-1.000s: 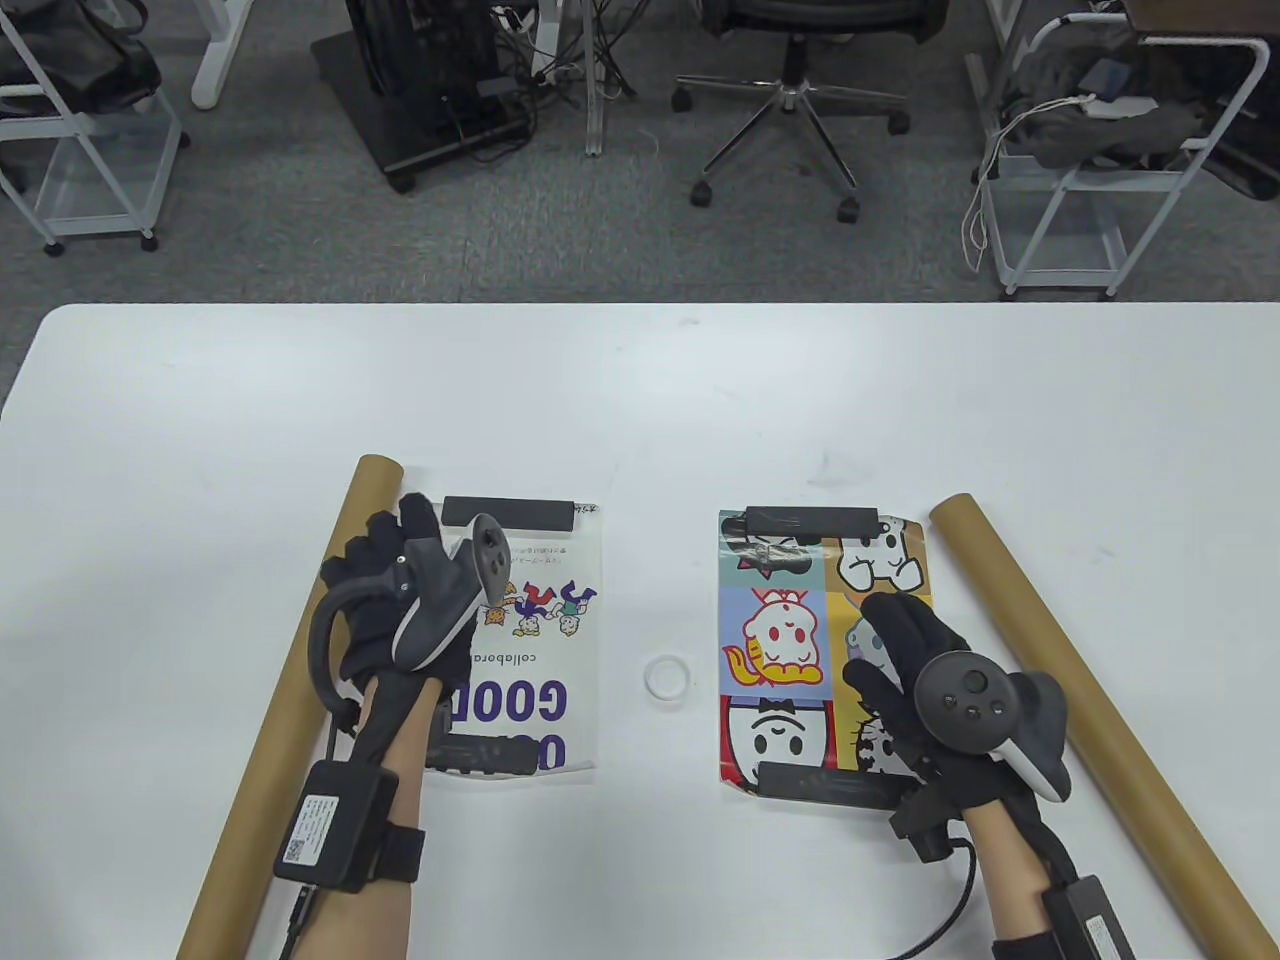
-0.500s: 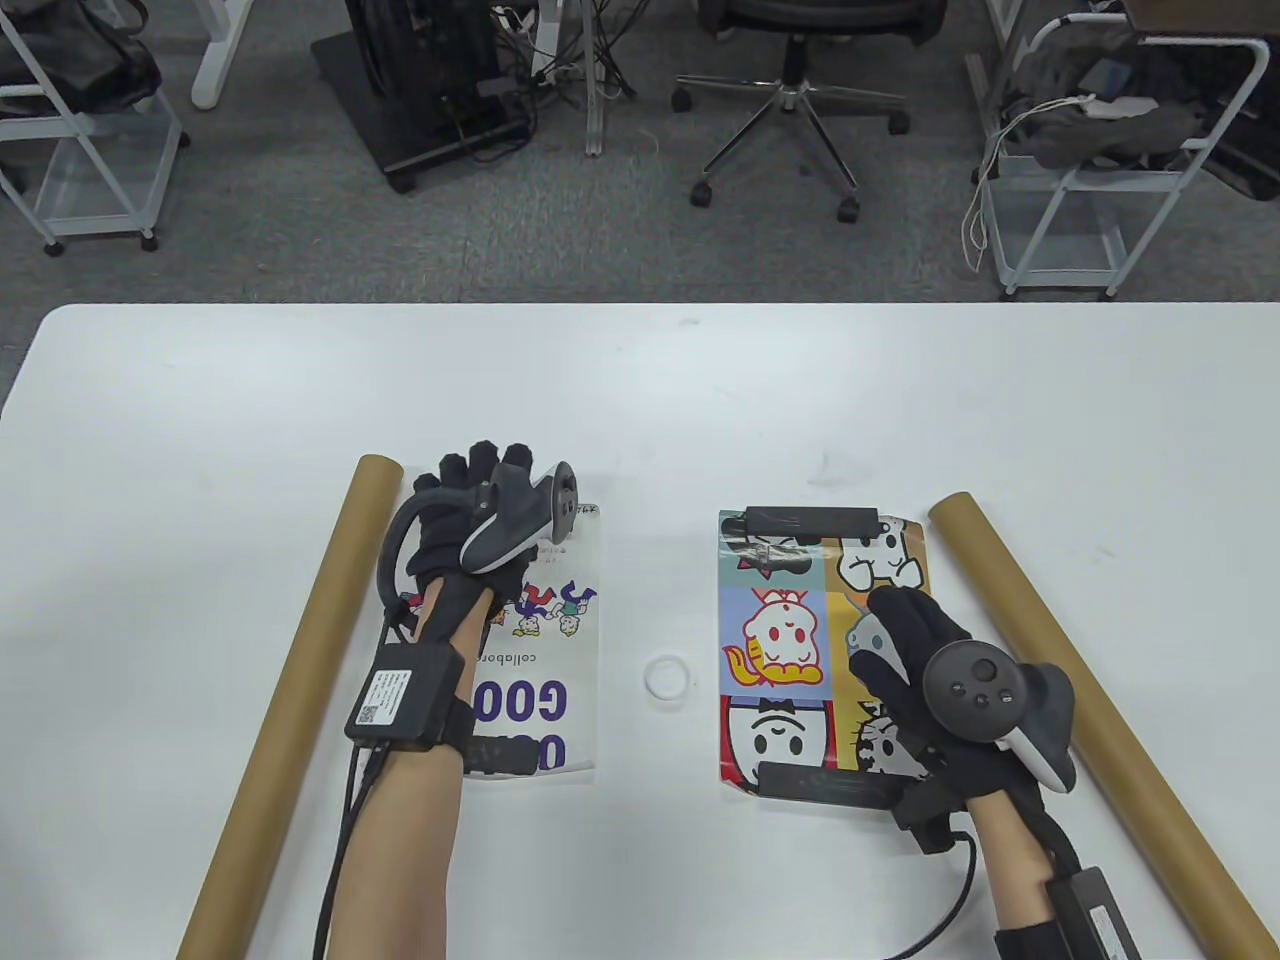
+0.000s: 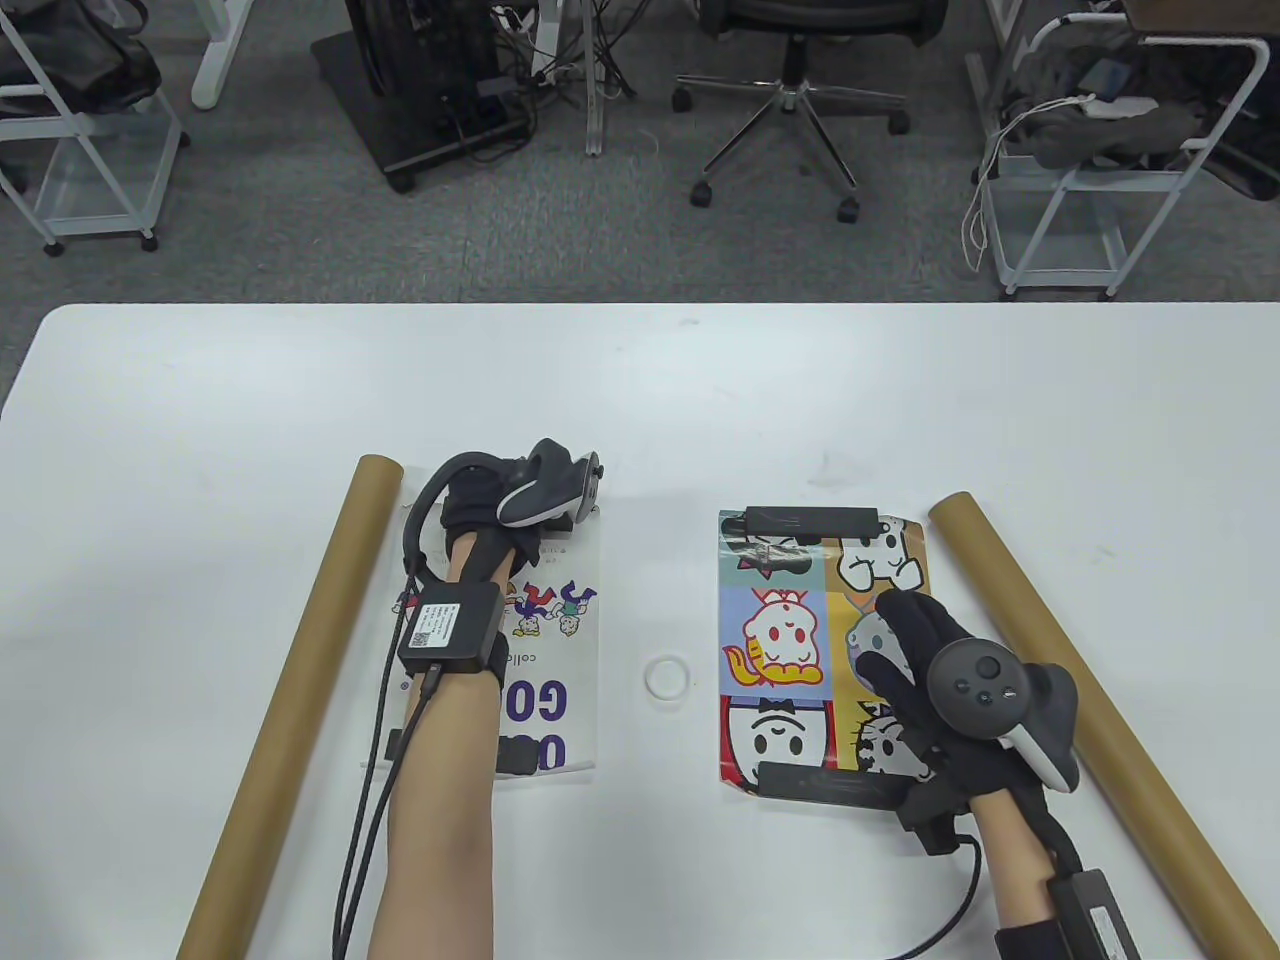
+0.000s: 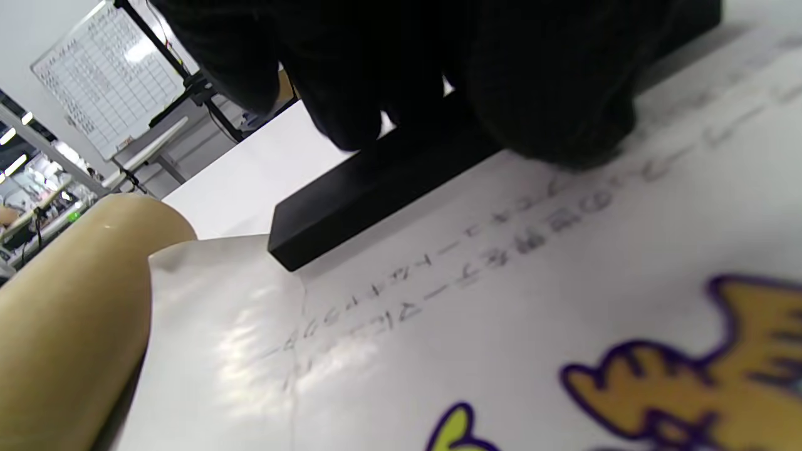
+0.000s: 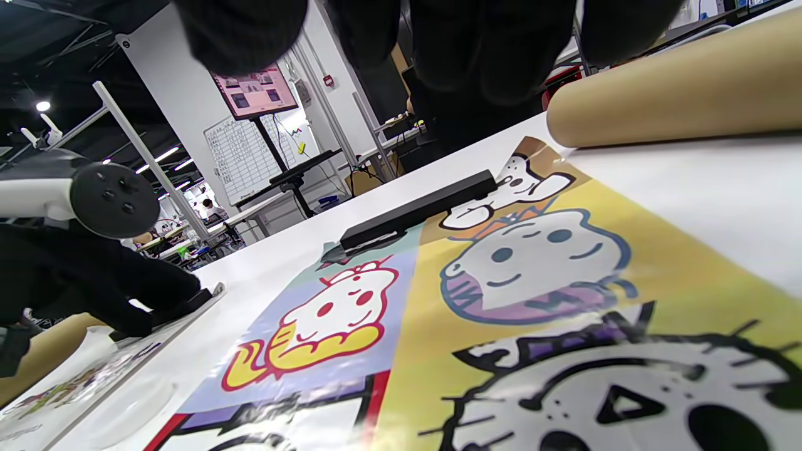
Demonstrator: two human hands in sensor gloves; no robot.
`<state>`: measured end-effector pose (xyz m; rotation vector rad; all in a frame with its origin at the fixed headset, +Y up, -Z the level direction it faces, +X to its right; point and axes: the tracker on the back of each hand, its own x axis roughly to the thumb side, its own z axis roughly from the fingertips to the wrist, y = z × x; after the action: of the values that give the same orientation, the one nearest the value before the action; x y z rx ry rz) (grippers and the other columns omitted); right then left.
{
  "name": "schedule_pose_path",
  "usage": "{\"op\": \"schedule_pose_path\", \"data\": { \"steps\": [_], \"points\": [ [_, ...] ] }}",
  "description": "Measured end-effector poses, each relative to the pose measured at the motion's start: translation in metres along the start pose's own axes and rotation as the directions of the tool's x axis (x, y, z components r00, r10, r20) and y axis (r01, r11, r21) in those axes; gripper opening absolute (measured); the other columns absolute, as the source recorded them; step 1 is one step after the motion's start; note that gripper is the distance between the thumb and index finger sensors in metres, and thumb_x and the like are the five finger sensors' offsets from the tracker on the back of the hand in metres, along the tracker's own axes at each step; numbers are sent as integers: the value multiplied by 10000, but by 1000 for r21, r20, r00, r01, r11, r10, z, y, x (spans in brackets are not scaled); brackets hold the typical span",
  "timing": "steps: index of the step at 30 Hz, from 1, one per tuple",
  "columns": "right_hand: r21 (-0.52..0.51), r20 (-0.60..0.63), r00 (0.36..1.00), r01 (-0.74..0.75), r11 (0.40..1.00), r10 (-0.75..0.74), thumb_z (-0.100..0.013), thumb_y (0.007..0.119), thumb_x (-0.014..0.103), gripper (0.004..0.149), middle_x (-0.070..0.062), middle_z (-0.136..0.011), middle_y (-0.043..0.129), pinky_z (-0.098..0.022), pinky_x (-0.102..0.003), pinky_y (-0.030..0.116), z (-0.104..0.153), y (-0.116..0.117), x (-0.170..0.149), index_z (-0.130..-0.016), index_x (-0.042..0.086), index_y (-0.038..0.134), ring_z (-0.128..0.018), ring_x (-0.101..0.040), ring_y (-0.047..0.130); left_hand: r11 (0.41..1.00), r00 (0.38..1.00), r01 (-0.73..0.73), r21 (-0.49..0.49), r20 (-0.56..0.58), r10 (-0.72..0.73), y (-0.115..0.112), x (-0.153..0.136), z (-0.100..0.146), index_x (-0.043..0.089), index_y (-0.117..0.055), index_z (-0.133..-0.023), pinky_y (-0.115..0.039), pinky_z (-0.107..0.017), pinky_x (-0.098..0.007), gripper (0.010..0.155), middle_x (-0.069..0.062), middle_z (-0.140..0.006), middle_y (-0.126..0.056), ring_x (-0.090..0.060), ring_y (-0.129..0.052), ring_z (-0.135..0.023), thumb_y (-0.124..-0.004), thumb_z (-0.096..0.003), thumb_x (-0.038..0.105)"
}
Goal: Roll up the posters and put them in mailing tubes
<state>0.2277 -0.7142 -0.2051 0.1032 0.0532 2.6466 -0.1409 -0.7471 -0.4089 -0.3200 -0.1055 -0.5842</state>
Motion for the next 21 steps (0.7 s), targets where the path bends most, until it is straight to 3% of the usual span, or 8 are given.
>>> {"op": "schedule_pose_path", "data": {
  "steps": [3, 7, 15, 21],
  "points": [
    [3, 5, 1000, -3, 1000, 3, -536, 646, 393, 694, -320, -1160, 481, -686, -771, 478, 0, 1, 1, -1108, 58, 440, -998, -612, 565, 996, 1000, 14, 90, -19, -13, 0, -2, 1, 472, -616, -988, -678, -839, -391, 630, 166, -1100, -750, -53, -919, -989, -837, -399, 452],
    [5, 7, 1000, -1, 1000, 1, -537, 645, 394, 696, -321, -1161, 479, -686, -771, 477, -1, 1, 1, -1110, 59, 436, -998, -613, 563, 990, 1000, 24, 139, -12, -23, 1, -2, 1, 486, -663, -947, -700, -831, -364, 617, 211, -1023, -814, -18, -958, -944, -850, -360, 456],
    [2, 12, 1000, 9, 1000, -9, -541, 642, 390, 689, -320, -1161, 478, -686, -771, 479, -1, 1, 1, -1109, 60, 437, -998, -611, 566, 982, 996, 71, 177, 34, -78, 4, -1, 4, 485, -626, -979, -721, -829, -393, 640, 197, -1035, -809, -41, -959, -953, -828, -372, 459],
    [4, 13, 1000, 0, 1000, -1, -540, 642, 393, 692, -321, -1161, 479, -687, -771, 478, -1, 1, 2, -1110, 60, 435, -1000, -609, 565, 973, 997, 75, 219, -5, -76, 14, -11, 5, 466, -608, -1009, -714, -829, -402, 655, 168, -1058, -793, -69, -944, -974, -809, -386, 438]
  ]
}}
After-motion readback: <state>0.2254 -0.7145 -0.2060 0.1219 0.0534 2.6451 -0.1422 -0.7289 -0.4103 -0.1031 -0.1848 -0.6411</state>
